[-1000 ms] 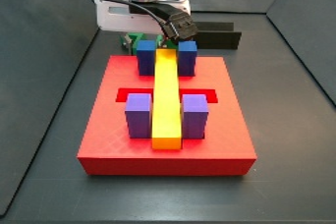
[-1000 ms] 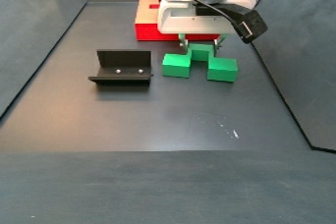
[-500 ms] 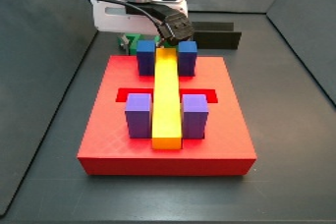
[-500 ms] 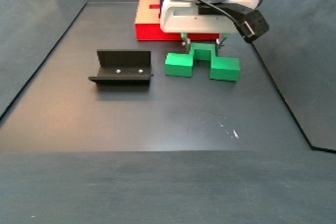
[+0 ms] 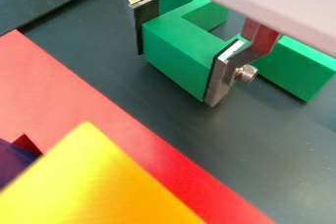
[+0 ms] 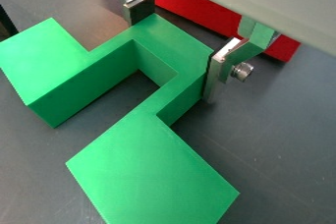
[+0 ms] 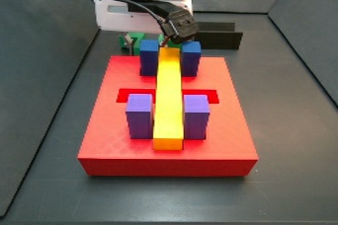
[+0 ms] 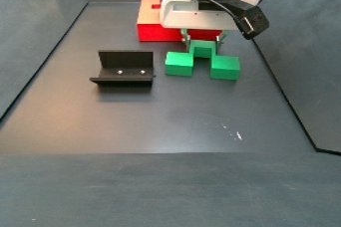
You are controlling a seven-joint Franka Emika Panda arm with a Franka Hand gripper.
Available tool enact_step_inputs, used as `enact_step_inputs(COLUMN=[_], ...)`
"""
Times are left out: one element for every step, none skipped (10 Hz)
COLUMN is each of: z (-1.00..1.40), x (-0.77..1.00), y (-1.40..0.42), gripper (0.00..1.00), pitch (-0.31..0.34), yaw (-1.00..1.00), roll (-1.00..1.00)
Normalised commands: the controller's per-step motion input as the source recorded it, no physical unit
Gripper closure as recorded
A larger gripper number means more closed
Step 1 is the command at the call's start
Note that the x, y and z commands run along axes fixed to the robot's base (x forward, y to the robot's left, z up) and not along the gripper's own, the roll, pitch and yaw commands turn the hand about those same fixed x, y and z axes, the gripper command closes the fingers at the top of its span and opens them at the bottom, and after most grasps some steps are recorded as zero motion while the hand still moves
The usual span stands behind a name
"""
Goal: Pick up the green object. Move up. Place the green object on the fixture. Regrasp the green object. Move to above the board. Insert the green object.
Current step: Pick up the green object, then move up, then place the green object on the fixture.
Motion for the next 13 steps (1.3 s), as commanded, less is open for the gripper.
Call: enact_step_inputs(z=[0.0, 0.0, 0.0, 0.0, 0.0, 0.83, 0.82, 0.63, 0.34, 0.0, 0.0, 0.43, 0.83], x=[0.0, 0.0, 0.0, 0.0, 0.0, 0.0, -0.1, -0.12, -0.06, 0.0, 0.0, -0.01, 0.01], y=[0.0, 0.0, 0.0, 0.0, 0.0, 0.0, -0.03, -0.03, -0.02, 0.0, 0.03, 0.1, 0.0], gripper=[1.0, 1.0, 1.0, 1.0, 1.0, 1.0, 1.0, 1.0, 1.0, 1.0, 1.0, 1.0, 1.0], pitch=[0.0, 0.0, 0.0, 0.0, 0.0, 0.0, 0.057, 0.075, 0.045, 0.0, -0.037, 0.0, 0.011], yaw=[0.0, 0.0, 0.0, 0.0, 0.0, 0.0, 0.01, 0.02, 0.01, 0.0, -0.13, -0.1, 0.0], roll=[0.0, 0.0, 0.0, 0.0, 0.0, 0.0, 0.0, 0.0, -0.03, -0.01, -0.09, -0.43, -0.67])
